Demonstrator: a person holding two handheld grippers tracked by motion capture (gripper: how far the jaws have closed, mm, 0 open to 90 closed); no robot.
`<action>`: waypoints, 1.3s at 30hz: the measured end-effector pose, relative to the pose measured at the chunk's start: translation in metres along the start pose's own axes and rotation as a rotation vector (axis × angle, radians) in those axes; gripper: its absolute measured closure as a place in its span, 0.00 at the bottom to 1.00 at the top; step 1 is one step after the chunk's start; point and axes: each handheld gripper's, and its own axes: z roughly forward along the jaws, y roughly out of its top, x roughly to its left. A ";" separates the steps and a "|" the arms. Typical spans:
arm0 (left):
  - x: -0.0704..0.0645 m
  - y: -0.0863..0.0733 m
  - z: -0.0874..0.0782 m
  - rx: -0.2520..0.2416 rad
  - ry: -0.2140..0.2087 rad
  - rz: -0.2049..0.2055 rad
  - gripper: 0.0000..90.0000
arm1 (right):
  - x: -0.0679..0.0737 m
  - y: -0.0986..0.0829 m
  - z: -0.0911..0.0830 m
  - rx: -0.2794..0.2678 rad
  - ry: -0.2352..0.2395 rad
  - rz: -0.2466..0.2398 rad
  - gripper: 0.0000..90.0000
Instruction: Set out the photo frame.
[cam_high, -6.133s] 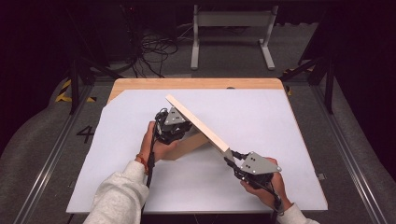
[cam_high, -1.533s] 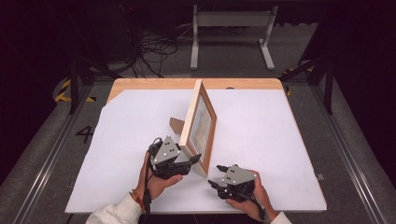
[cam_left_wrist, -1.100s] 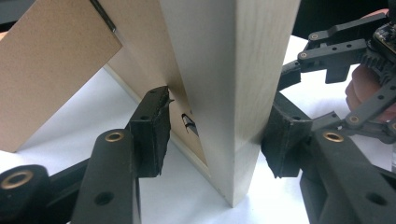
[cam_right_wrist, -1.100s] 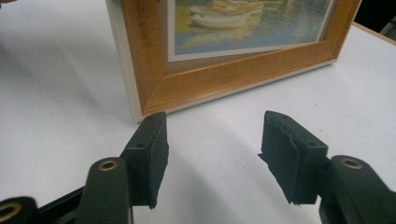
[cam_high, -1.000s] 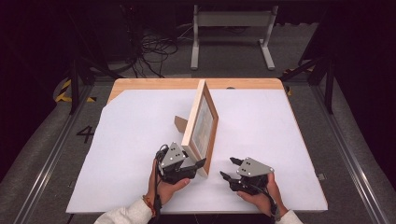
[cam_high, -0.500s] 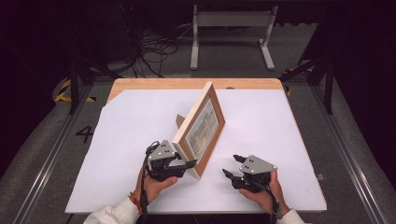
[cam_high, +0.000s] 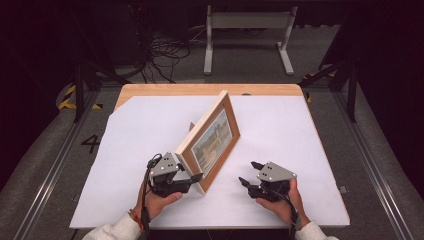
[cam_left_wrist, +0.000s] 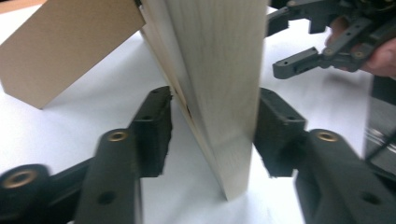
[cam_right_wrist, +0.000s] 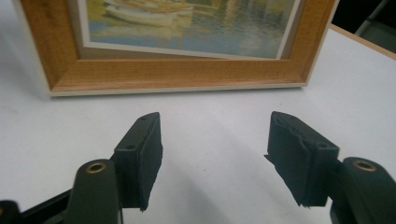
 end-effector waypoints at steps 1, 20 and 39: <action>-0.001 -0.001 0.002 -0.005 0.007 -0.001 0.53 | -0.002 0.000 0.001 0.001 -0.005 0.000 0.40; 0.019 -0.001 -0.001 0.007 -0.106 -0.015 0.72 | -0.010 -0.003 -0.001 0.006 -0.016 0.017 0.39; 0.021 -0.001 -0.017 0.079 -0.129 0.074 0.67 | -0.047 0.019 0.014 -0.016 -0.015 0.067 0.32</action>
